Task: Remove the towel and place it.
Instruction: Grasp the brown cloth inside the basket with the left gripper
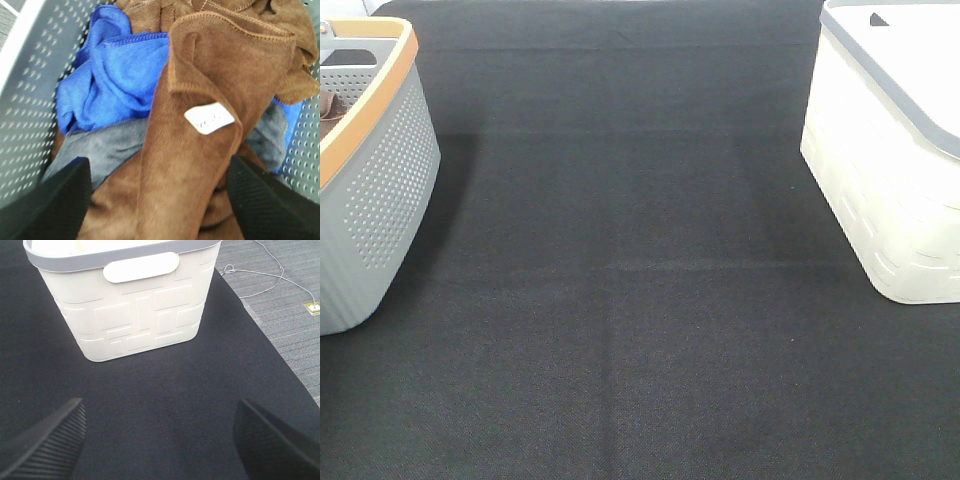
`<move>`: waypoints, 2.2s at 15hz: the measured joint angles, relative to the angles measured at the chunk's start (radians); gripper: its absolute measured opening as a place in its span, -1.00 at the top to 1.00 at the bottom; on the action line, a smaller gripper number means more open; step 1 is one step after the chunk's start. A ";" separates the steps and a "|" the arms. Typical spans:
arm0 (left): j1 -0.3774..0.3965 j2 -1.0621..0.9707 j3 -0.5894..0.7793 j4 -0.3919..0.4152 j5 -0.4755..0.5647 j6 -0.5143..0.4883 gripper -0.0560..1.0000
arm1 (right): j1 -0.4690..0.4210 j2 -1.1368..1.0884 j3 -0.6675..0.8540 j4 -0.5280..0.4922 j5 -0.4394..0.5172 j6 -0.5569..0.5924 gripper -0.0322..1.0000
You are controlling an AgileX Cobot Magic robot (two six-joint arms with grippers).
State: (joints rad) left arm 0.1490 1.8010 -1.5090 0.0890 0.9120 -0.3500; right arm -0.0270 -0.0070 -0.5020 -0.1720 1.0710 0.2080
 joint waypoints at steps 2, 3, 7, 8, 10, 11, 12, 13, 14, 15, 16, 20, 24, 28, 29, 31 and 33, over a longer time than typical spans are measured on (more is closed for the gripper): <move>0.010 0.056 -0.049 -0.028 -0.002 0.006 -0.47 | 0.000 0.000 0.000 0.000 0.000 0.000 -0.54; 0.014 0.096 -0.086 -0.055 -0.003 0.006 -0.47 | 0.000 0.000 0.000 0.003 0.000 0.000 -0.54; 0.016 0.187 -0.177 -0.106 -0.003 0.009 -0.47 | 0.000 0.000 0.000 0.006 0.000 0.000 -0.54; 0.016 0.206 -0.189 -0.121 -0.003 0.009 -0.47 | 0.000 0.000 0.000 0.006 0.000 0.000 -0.54; 0.016 0.251 -0.217 -0.139 -0.003 0.010 -0.46 | 0.000 0.000 0.000 0.006 0.000 0.000 -0.54; 0.016 0.251 -0.217 -0.139 -0.003 0.010 -0.46 | 0.000 0.000 0.000 0.006 0.000 0.000 -0.54; 0.016 0.267 -0.230 -0.139 -0.003 0.010 -0.42 | 0.000 0.000 0.000 0.006 0.000 0.000 -0.54; 0.016 0.279 -0.245 -0.139 -0.003 0.010 -0.36 | 0.000 0.000 0.000 0.006 0.000 0.000 -0.54; 0.016 0.286 -0.256 -0.141 -0.009 0.010 -0.30 | 0.000 0.000 0.000 0.006 0.000 0.000 -0.54; 0.016 0.291 -0.259 -0.144 -0.019 0.010 -0.23 | 0.000 0.000 0.000 0.006 0.000 0.000 -0.54; 0.016 0.297 -0.260 -0.146 -0.022 0.010 -0.15 | 0.000 0.000 0.000 0.006 0.000 0.000 -0.54; 0.016 0.336 -0.260 -0.147 -0.014 0.017 0.26 | 0.000 0.000 0.000 0.006 0.000 0.000 -0.54; 0.016 0.336 -0.306 -0.146 0.007 0.072 0.89 | 0.000 0.000 0.000 0.006 0.000 0.000 -0.54; 0.016 0.336 -0.431 -0.145 0.122 0.135 0.89 | 0.000 0.000 0.000 0.006 0.000 0.000 -0.54; 0.016 0.331 -0.468 -0.145 0.166 0.156 0.89 | 0.000 0.000 0.000 0.006 0.000 0.000 -0.54; 0.016 0.298 -0.513 -0.151 0.221 0.176 0.89 | 0.000 0.000 0.000 0.006 0.000 0.000 -0.54; 0.016 0.245 -0.516 -0.200 0.223 0.218 0.89 | 0.000 0.000 0.000 0.010 0.000 0.000 -0.54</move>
State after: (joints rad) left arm 0.1650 2.0460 -2.0250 -0.1110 1.1350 -0.1320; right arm -0.0270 -0.0070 -0.5020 -0.1620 1.0710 0.2080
